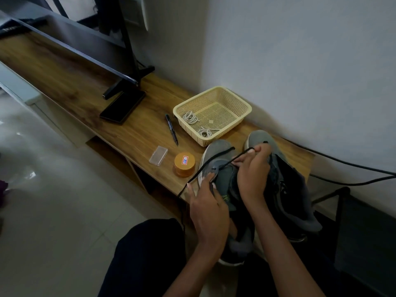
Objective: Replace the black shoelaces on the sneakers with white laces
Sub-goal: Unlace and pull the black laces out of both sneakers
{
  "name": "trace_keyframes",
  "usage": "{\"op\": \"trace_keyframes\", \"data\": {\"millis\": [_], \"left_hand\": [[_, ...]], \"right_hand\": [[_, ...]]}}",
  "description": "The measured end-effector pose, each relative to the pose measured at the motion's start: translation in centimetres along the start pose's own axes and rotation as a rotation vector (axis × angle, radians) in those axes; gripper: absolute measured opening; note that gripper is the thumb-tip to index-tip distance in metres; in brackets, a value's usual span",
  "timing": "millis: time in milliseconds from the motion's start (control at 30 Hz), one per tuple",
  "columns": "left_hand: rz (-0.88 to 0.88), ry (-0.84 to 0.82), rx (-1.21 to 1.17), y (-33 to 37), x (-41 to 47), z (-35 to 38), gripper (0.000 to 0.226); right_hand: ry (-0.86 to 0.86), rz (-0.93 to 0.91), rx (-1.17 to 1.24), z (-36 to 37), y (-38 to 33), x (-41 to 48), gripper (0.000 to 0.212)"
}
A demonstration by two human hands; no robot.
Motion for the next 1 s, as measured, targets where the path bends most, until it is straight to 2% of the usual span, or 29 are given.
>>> {"op": "trace_keyframes", "data": {"millis": [67,400,467,567,700,800,867,933,1000], "left_hand": [[0.011,0.001,-0.001,0.0,0.0,0.0,0.034],[-0.009,0.007,-0.022,0.1,0.1,0.1,0.033],[0.017,0.001,-0.02,-0.1,0.1,0.3,0.034],[0.01,-0.013,-0.05,-0.2,0.3,0.1,0.034],[0.026,-0.077,-0.101,0.4,0.4,-0.8,0.043],[0.04,-0.123,-0.243,2.6,1.1,-2.7,0.045],[0.025,-0.224,-0.355,4.9,1.8,-3.9,0.046],[0.03,-0.308,-0.404,7.2,2.3,-5.2,0.043],[0.099,-0.317,-0.381,9.2,2.3,-6.6,0.026]], "right_hand": [[0.031,0.087,0.08,0.0,0.2,0.1,0.007],[0.131,0.218,0.289,-1.6,-0.4,1.7,0.006],[0.09,0.185,0.27,-1.6,-0.7,1.7,0.007],[-0.011,0.08,0.221,-2.0,-1.3,1.4,0.019],[-0.145,0.045,0.215,-3.7,-2.4,1.4,0.019],[-0.243,0.017,0.212,-5.3,-4.4,1.6,0.013],[-0.306,-0.031,0.221,-6.5,-6.5,1.8,0.01],[-0.366,-0.094,0.229,-7.7,-8.7,1.9,0.011],[-0.404,-0.154,0.232,-9.0,-10.6,1.9,0.016]]}}
Point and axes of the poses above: each hand's wrist, its own x-axis towards the middle knuckle, its own z-axis out of the palm, y = z × x, the point moved 3 cm from there along x, towards the middle knuckle, and after that the axes turned 11 degrees about y, right-handed, at the moved point
